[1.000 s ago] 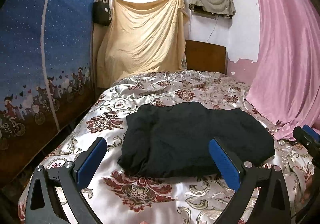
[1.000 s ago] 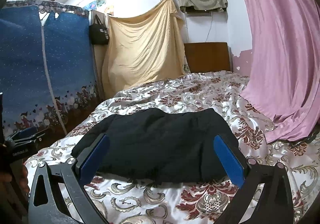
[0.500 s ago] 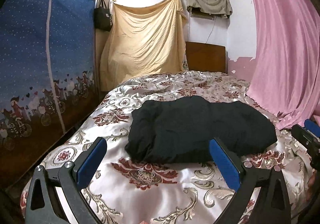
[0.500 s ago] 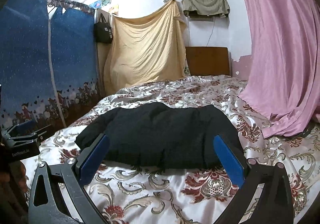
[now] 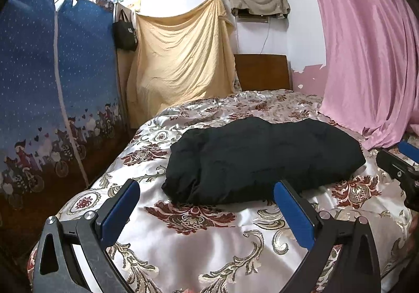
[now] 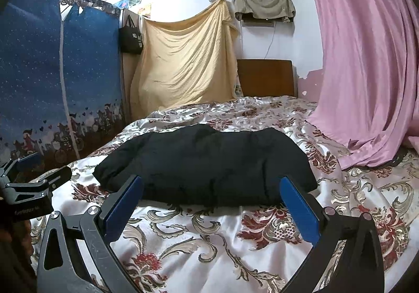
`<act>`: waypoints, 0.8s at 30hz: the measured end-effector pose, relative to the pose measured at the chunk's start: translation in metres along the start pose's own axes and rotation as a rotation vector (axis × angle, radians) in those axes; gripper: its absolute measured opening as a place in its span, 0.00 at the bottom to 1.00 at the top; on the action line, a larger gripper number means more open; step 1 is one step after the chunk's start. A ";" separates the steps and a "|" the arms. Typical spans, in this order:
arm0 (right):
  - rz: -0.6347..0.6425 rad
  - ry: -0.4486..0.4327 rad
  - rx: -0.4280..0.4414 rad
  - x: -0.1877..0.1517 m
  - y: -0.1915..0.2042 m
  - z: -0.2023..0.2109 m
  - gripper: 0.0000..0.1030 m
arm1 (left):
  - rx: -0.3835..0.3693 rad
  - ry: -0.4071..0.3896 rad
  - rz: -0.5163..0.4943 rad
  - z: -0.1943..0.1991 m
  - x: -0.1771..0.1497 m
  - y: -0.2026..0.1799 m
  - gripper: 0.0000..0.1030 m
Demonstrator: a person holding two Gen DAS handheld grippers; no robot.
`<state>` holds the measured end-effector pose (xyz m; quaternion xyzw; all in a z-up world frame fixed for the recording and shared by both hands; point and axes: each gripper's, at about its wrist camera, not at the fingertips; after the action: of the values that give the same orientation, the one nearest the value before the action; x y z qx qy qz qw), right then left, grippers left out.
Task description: Fold large clothes
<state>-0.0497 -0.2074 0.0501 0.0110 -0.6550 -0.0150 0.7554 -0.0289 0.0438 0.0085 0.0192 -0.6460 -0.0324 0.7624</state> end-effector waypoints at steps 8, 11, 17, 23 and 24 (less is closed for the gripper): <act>0.007 0.021 0.013 -0.012 -0.001 -0.005 0.99 | -0.006 0.004 -0.005 0.000 -0.005 -0.002 1.00; 0.007 0.035 0.014 -0.017 -0.001 -0.007 0.99 | -0.008 0.009 -0.005 -0.001 -0.007 -0.001 1.00; -0.010 0.046 0.014 -0.022 -0.005 -0.010 0.99 | -0.013 0.018 -0.005 -0.004 -0.012 0.001 1.00; -0.011 0.045 0.017 -0.024 -0.006 -0.010 0.99 | -0.015 0.018 -0.001 -0.005 -0.013 0.002 1.00; -0.010 0.046 0.016 -0.024 -0.006 -0.010 0.99 | -0.016 0.018 -0.001 -0.005 -0.013 0.002 1.00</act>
<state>-0.0431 -0.2123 0.0251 0.0208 -0.6375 -0.0131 0.7701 -0.0265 0.0465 -0.0052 0.0138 -0.6387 -0.0380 0.7684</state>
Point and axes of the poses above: each gripper's, at about its wrist camera, not at the fingertips, and z roughly against the way its jaws point, y to its left, x to its top, and after that the axes turned 10 degrees about -y, right-handed
